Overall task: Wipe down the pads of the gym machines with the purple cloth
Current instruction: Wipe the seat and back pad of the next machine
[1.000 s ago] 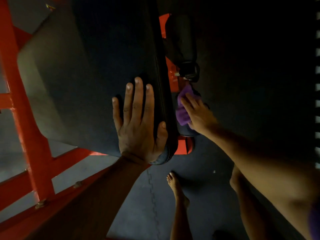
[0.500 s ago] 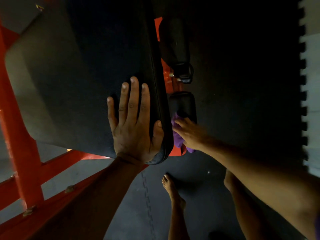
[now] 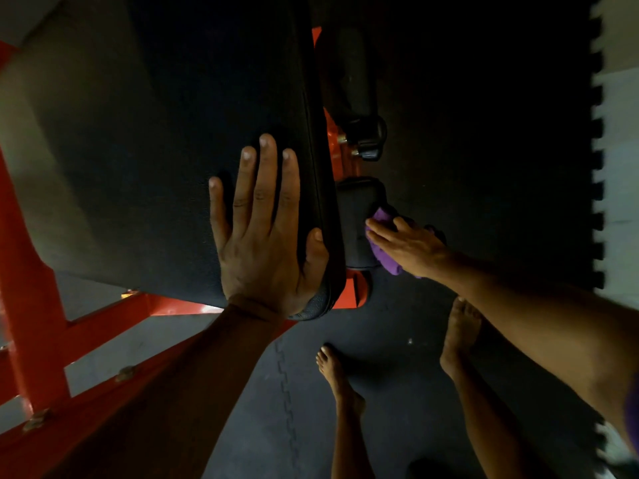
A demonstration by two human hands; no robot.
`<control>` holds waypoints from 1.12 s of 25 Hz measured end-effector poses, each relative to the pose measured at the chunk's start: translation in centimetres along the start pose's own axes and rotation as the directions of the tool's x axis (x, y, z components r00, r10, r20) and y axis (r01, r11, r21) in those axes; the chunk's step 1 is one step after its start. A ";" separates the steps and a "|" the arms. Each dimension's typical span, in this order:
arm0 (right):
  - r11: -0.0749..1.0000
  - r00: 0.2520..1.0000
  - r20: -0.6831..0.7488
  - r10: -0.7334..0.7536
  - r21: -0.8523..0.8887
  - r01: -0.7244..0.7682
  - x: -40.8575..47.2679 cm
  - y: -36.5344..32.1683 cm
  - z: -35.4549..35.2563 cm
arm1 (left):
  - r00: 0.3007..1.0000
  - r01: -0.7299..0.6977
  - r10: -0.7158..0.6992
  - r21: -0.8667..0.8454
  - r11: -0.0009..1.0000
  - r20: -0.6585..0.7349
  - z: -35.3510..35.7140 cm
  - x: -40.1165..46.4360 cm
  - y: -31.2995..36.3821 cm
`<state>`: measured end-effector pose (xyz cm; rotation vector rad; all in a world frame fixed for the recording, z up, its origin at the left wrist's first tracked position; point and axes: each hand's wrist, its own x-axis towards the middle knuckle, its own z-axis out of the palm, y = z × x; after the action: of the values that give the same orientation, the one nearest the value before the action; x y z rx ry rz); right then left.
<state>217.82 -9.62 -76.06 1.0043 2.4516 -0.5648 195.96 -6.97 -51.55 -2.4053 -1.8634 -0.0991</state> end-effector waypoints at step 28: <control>0.842 0.949 -0.021 0.315 0.468 -0.269 1.3 -5.5 2.3 | 1.000 0.000 0.000 0.001 1.000 -0.004 0.1 -0.4 0.0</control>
<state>213.52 -13.67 -77.48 1.5955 2.2195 -1.0416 195.83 -7.33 -51.72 -2.4031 -1.8607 -0.1032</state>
